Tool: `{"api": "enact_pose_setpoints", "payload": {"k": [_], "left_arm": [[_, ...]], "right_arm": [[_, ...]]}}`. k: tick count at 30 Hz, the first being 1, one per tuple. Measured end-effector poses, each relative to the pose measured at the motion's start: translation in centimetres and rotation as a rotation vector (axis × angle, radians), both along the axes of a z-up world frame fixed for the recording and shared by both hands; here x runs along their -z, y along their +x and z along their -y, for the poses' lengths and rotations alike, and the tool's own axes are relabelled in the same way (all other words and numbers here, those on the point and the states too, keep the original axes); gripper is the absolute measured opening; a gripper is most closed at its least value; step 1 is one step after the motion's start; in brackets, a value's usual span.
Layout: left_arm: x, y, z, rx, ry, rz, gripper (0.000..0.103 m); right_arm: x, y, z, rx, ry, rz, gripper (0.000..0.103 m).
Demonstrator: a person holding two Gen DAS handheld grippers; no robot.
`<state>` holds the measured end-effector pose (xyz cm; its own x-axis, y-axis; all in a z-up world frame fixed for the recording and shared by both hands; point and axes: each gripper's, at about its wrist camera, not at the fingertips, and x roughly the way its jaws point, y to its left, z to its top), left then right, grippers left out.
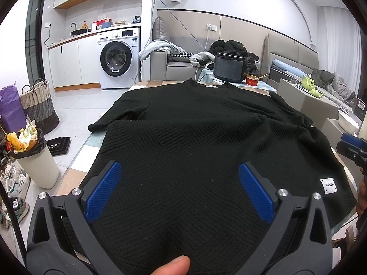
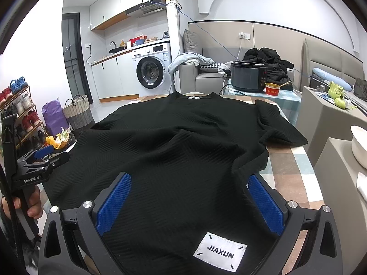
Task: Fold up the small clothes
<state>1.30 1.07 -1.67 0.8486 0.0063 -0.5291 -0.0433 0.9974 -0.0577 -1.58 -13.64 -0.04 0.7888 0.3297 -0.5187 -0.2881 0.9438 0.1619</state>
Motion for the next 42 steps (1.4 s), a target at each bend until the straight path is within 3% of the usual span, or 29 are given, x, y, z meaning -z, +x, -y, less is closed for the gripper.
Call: {"api": "enact_pose_setpoints", "payload": {"k": [42], "left_arm": [[-0.6, 0.8, -0.4, 0.01, -0.006, -0.004, 0.102]], "right_arm": [[0.0, 1.6, 0.8, 0.027, 0.062, -0.038, 0.103]]}}
